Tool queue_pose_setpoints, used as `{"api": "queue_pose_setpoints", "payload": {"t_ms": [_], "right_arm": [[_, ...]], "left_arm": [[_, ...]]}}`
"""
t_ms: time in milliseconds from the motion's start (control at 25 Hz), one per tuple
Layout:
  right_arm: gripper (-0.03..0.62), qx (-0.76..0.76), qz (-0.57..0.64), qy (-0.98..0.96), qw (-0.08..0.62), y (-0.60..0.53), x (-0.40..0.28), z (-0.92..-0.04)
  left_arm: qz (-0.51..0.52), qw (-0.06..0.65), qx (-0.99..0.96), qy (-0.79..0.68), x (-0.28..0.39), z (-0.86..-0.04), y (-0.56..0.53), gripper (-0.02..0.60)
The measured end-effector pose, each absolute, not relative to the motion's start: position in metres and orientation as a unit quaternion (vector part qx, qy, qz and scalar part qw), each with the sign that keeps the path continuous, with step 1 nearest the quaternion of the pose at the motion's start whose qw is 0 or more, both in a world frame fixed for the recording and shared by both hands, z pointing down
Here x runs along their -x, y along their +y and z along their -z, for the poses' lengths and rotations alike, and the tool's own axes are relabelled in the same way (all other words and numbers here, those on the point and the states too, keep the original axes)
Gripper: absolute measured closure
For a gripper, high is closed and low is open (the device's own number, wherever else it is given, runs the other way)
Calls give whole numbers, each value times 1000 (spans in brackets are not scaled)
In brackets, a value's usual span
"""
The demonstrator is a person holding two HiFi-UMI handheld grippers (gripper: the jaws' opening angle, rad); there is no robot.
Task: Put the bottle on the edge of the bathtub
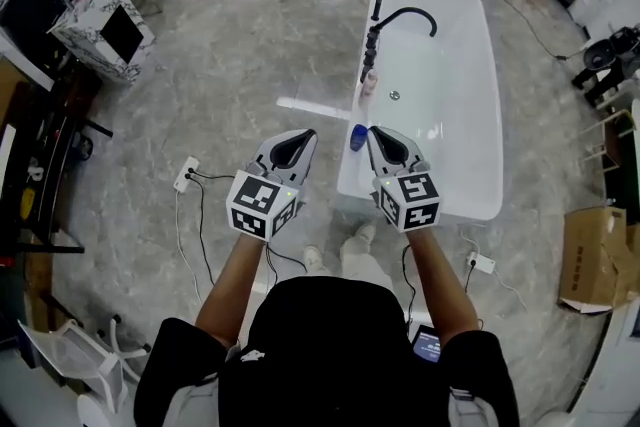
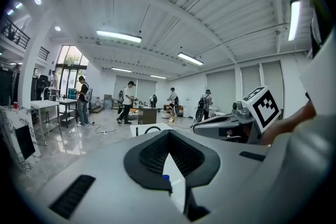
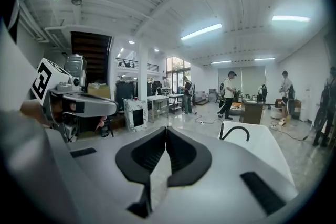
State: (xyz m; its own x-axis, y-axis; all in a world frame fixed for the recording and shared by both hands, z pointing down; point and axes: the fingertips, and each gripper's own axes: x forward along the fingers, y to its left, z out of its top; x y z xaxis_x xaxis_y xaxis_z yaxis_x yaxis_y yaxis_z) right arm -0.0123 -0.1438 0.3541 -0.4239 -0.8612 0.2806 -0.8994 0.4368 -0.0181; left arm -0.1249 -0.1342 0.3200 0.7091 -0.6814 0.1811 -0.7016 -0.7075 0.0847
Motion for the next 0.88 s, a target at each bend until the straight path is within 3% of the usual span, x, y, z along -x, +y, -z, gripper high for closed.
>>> {"api": "queue_pose_setpoints", "payload": {"t_ms": [440, 880], "right_arm": [[569, -524, -16, -849, 72, -121, 11, -286], [569, -514, 5, -856, 55, -102, -35, -254]], "left_arm": [[-28, 25, -925, -379, 110, -262, -112, 571], [-11, 9, -919, -394, 59, -230, -93, 571]]}}
